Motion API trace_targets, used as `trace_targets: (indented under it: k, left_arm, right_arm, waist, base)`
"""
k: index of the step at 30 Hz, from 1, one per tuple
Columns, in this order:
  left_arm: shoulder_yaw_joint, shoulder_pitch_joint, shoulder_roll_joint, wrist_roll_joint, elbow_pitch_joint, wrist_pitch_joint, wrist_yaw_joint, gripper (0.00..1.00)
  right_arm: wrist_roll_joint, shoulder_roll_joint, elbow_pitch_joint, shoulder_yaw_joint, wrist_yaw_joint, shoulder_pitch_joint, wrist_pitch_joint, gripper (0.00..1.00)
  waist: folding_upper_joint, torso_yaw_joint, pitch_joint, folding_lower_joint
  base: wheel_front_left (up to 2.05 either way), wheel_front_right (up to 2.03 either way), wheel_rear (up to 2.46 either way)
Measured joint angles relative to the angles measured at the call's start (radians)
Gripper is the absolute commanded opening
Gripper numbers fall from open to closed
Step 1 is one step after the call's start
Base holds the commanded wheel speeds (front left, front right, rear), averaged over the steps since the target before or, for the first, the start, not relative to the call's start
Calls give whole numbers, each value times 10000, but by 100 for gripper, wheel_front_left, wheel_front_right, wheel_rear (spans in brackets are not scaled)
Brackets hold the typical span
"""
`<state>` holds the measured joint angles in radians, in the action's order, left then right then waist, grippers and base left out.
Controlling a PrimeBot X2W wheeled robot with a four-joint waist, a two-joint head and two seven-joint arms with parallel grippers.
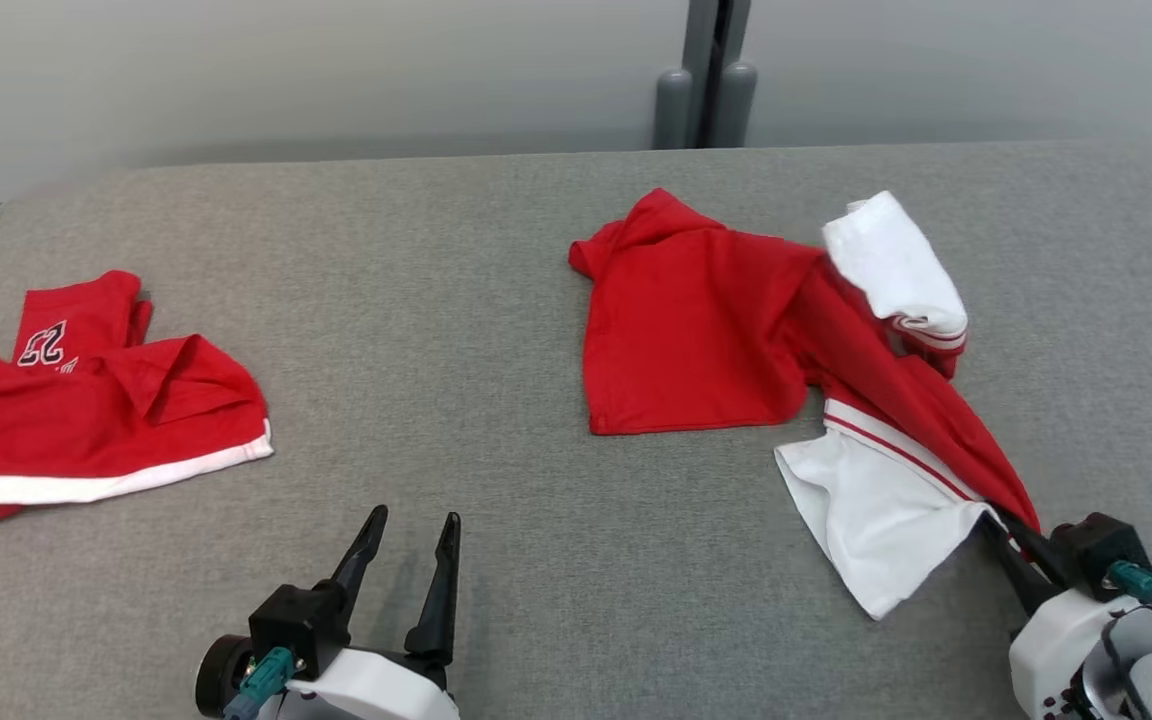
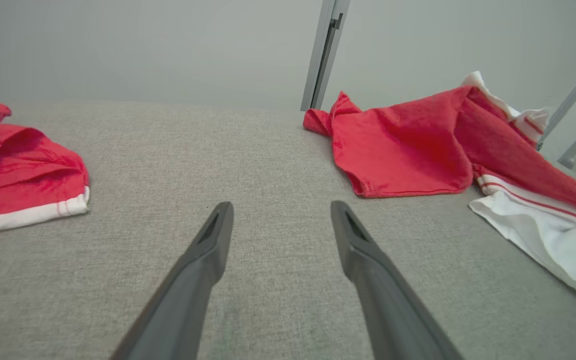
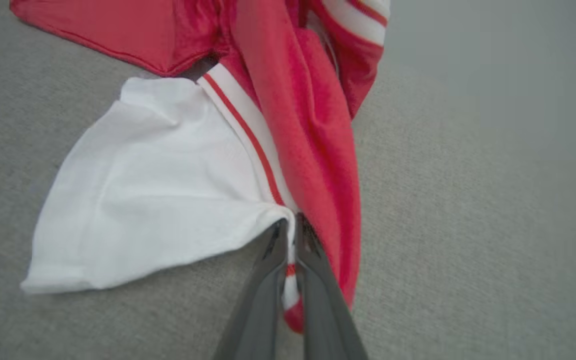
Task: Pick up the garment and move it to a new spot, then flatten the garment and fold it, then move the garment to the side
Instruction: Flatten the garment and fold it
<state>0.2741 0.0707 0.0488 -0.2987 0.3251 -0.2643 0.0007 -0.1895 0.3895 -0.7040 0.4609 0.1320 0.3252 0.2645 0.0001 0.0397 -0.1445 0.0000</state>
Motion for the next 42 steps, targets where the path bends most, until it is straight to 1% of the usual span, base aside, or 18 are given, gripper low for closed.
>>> trace_targets:
  k: [1,2,6,10,13,14,15,16,19,23,26,30,31,32,34,35,38,42]
  left_arm:
    - [31,2,-2,2,35,0,-8,100]
    - [50,9,-2,8,67,0,-10,100]
    - [184,246,0,0,211,0,-82,100]
    - [410,751,-6,36,443,0,-94,100]
    - [535,1233,-4,23,640,0,-69,100]
    - [614,1517,-6,15,780,0,-17,100]
    - [614,1517,-6,15,780,0,-17,100]
    - [679,1769,-6,-17,957,0,25,100]
    - [792,2104,-8,-96,1175,0,58,100]
    - [865,2462,-8,-228,1664,0,148,100]
    - [882,2714,-8,-445,2146,0,244,100]
    - [746,3173,-12,-652,2529,-2,255,100]
    - [704,3266,-12,-698,2587,-2,255,98]
    - [679,3316,-10,-717,2625,-2,253,91]
    - [690,3394,-6,-671,2767,-2,228,12]
    - [704,3431,-10,-625,2844,-2,222,0]
    - [581,3444,-31,-627,2989,-2,247,0]
    - [-234,2939,-12,-627,2600,0,516,0]
  right_arm:
    - [-69,59,123,-167,0,-98,0,68]
    - [-242,75,244,-326,-2,-187,0,100]
    - [-972,36,1356,-1112,-10,-474,-2,100]
    - [-1074,-150,2483,-1630,-12,-627,0,100]
    - [-993,-543,3145,-2096,-10,-670,-2,100]
    - [-869,-886,3452,-2399,-12,-673,-2,100]
    - [-869,-886,3452,-2399,-12,-673,-2,100]
    - [-750,-1246,3674,-2585,-12,-683,-2,100]
    - [-564,-1712,3781,-2679,-10,-685,0,100]
    - [-474,-2111,3797,-2644,-10,-668,-2,100]
    - [-454,-2272,3801,-2577,-10,-568,0,100]
    - [-466,-2328,3774,-2529,-10,-439,0,100]
    - [-476,-2332,3762,-2550,-12,-431,-2,100]
    - [-476,-2334,3751,-2577,-10,-430,0,100]
    - [-476,-2336,3731,-2627,-12,-430,-2,100]
    - [-476,-2336,3718,-2660,-10,-431,-2,100]
    - [-477,-2334,3649,-2821,-12,-469,0,100]
    - [-445,-2357,3545,-2894,-12,-673,0,100]
  waist:
    - [0,-122,21,0]
    - [0,-241,31,0]
    - [0,-700,-23,0]
    - [0,-1105,-281,0]
    - [0,-1386,-566,0]
    - [0,-1576,-758,0]
    - [0,-1576,-758,0]
    - [0,-1756,-945,0]
    - [0,-2005,-1193,0]
    - [0,-2287,-1485,0]
    - [0,-2470,-1675,0]
    - [0,-2704,-1859,0]
    - [0,-2752,-1891,0]
    - [0,-2790,-1915,0]
    - [0,-2830,-1923,0]
    - [0,-2833,-1904,0]
    - [0,-2780,-1784,0]
    - [0,-2557,-1465,0]
  base:
    - [0,0,0]
    - [0,0,0]
    - [0,0,0]
    - [0,0,0]
    - [0,0,0]
    - [0,0,0]
    - [0,0,0]
    - [0,0,0]
    - [0,0,0]
    - [0,0,0]
    - [0,0,0]
    - [0,0,0]
    - [0,0,0]
    - [0,0,0]
    - [0,0,0]
    - [0,0,0]
    - [0,0,0]
    - [0,0,0]
